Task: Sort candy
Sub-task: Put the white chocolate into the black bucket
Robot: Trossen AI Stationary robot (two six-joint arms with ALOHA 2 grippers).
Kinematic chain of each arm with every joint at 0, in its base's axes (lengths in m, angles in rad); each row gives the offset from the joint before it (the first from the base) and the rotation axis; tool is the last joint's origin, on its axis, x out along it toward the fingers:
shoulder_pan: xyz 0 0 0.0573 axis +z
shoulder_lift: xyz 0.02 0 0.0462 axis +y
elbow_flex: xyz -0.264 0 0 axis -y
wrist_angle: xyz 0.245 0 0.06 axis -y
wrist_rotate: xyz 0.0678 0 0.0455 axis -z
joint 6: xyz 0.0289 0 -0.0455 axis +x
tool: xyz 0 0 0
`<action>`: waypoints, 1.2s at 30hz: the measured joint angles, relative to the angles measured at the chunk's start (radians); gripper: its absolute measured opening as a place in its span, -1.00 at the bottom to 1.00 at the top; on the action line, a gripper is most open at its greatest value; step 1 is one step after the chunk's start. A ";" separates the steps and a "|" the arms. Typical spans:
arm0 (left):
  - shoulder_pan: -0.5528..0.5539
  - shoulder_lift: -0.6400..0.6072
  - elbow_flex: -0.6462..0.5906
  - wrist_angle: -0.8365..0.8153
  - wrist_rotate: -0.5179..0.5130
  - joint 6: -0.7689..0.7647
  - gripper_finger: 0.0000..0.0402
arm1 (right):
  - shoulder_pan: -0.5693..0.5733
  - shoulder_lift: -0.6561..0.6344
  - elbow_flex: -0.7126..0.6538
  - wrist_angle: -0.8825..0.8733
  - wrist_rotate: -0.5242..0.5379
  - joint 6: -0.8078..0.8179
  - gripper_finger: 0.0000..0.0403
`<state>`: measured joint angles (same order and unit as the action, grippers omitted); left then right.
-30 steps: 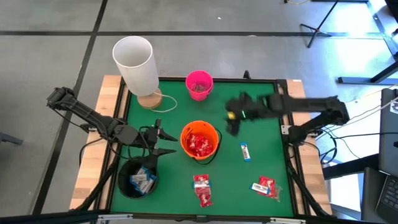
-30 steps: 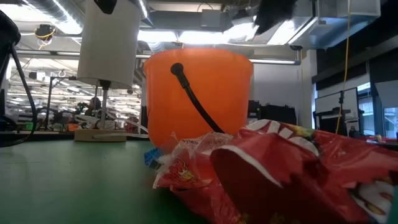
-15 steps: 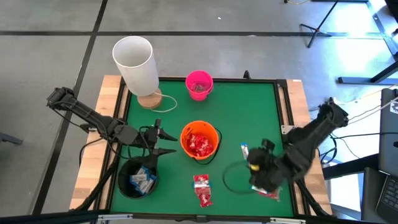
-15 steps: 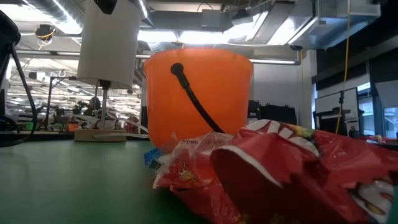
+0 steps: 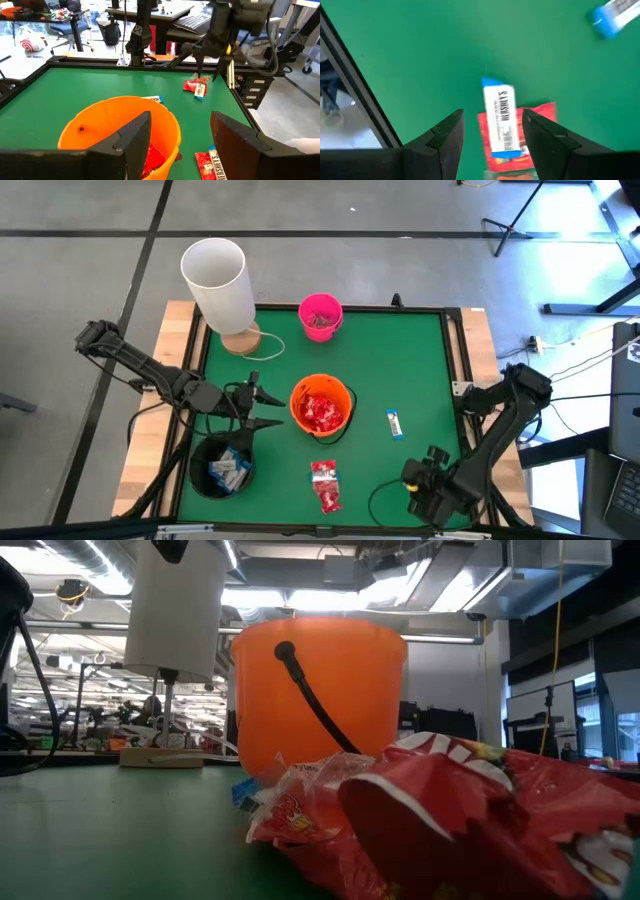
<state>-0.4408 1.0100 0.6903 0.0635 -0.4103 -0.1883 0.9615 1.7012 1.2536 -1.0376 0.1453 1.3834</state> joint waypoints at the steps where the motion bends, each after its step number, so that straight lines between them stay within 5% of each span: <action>1: 0.000 0.000 0.000 0.000 0.000 -0.008 -0.02 | 0.000 0.009 -0.015 0.021 -0.019 0.000 -0.02; 7: 0.000 0.000 0.000 0.000 0.000 -0.016 -0.02 | -0.008 0.037 -0.111 0.111 -0.184 0.025 0.01; 21: 0.000 0.000 0.000 0.000 -0.019 -0.022 -0.02 | -0.006 0.037 -0.168 0.143 -0.130 0.024 0.74; 28: 0.000 0.000 0.000 -0.003 -0.019 -0.022 -0.02 | -0.006 0.036 -0.242 0.223 -0.136 0.024 0.59; 36: 0.000 0.000 0.000 -0.004 -0.023 -0.021 -0.02 | -0.006 0.035 -0.248 0.214 -0.137 0.022 0.07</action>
<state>-0.4412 1.0100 0.6903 0.0593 -0.4328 -0.2092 0.9550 1.7363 1.0058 -0.8236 0.0086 1.4055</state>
